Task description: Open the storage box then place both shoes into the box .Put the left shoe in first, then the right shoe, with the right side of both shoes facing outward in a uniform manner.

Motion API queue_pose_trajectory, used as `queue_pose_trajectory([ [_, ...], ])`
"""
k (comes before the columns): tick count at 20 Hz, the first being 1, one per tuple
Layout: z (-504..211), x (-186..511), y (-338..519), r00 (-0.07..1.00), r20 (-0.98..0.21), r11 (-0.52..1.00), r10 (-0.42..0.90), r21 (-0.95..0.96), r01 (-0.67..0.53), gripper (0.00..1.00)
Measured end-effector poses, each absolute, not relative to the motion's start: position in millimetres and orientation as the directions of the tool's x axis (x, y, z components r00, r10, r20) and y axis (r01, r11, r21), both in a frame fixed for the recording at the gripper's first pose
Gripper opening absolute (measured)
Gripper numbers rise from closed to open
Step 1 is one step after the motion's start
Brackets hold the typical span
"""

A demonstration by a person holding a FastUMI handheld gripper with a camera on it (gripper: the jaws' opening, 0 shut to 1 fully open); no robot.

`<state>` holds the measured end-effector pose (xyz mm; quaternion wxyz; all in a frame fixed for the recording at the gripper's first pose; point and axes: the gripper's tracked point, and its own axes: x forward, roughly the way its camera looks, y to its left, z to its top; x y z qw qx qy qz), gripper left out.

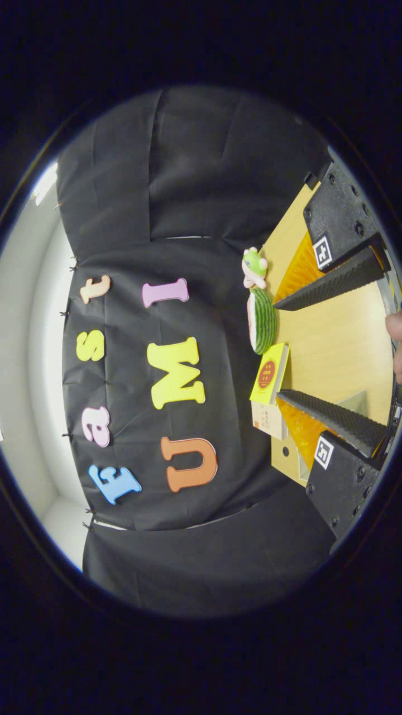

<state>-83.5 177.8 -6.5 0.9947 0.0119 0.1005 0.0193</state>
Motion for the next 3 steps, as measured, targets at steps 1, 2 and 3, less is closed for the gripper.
queue_pose_trajectory([
  [1, -5.1, -82.6, 180.5, 0.98, -0.194, 0.999, 0.042, 0.021, -0.039, 0.93],
  [2, -3.0, -80.1, 183.7, 0.981, -0.19, 0.999, 0.041, 0.02, -0.038, 0.93],
  [3, -3.5, -80.1, 187.8, 0.98, -0.192, 0.999, 0.045, 0.02, -0.041, 0.93],
])
